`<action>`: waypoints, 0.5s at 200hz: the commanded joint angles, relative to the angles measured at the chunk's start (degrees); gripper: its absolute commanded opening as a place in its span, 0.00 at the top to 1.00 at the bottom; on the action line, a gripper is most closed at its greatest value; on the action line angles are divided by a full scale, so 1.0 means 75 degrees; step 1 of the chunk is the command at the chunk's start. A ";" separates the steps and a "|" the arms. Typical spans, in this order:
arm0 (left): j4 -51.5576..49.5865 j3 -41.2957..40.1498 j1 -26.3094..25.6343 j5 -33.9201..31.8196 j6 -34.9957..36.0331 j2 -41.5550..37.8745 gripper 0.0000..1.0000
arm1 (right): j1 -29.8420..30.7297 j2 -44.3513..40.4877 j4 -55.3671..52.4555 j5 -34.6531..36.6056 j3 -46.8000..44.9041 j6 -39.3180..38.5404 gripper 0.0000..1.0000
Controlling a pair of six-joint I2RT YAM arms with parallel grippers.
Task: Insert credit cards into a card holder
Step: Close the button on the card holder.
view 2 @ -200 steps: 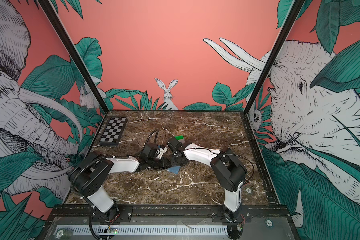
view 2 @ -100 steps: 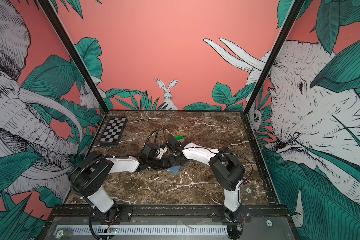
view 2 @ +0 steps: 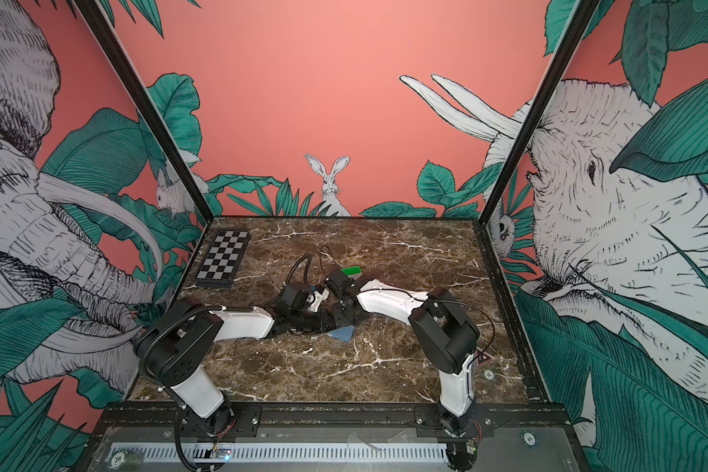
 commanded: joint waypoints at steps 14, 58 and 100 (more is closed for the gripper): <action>-0.0495 -0.0214 -0.0028 -0.0199 0.0050 0.0011 0.79 | 0.0067 0.0439 -0.0391 0.0190 -0.0067 -0.0039 0.93; -0.0484 -0.0225 -0.0036 -0.0199 0.0052 0.0020 0.79 | 0.0079 0.0510 -0.0452 0.0190 -0.0066 -0.0026 0.94; -0.0484 -0.0226 -0.0027 -0.0201 0.0045 0.0018 0.79 | 0.0102 0.0573 -0.0477 0.0153 -0.0013 -0.0040 0.94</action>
